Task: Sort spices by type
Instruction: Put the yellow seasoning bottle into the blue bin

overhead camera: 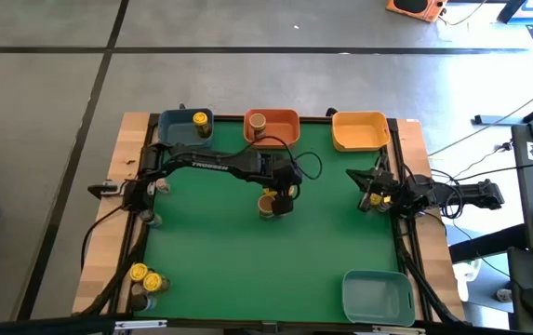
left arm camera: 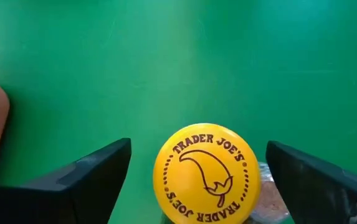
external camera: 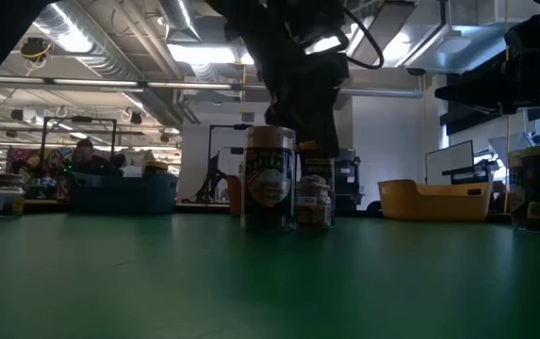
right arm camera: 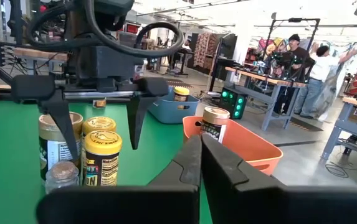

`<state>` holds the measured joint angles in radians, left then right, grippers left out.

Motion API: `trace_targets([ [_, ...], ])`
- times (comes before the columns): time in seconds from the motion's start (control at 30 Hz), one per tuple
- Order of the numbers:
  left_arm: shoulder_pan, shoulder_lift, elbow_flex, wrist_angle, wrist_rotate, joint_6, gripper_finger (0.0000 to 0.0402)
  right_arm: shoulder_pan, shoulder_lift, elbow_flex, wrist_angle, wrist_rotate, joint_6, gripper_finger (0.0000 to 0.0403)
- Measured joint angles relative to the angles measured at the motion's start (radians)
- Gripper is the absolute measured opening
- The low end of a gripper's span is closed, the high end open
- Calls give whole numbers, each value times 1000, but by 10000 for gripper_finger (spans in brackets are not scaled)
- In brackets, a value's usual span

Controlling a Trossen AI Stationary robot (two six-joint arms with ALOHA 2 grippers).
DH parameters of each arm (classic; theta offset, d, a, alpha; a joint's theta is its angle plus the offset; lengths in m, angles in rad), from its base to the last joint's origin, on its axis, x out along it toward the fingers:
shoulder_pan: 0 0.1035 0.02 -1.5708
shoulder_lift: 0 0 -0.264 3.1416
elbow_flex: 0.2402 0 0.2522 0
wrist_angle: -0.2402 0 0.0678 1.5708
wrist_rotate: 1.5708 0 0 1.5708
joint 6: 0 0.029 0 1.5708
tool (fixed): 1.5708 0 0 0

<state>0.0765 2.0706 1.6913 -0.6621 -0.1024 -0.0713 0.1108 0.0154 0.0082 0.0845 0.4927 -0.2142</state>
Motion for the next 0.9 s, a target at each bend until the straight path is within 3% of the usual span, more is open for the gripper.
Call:
trace_targets([
  [0.5,2,40,-1,3,-3,46,212,0,0,0,-3,-4,0,12],
  [0.9,2,9,73,-33,-23,21,221,0,0,0,-4,-5,0,12],
])
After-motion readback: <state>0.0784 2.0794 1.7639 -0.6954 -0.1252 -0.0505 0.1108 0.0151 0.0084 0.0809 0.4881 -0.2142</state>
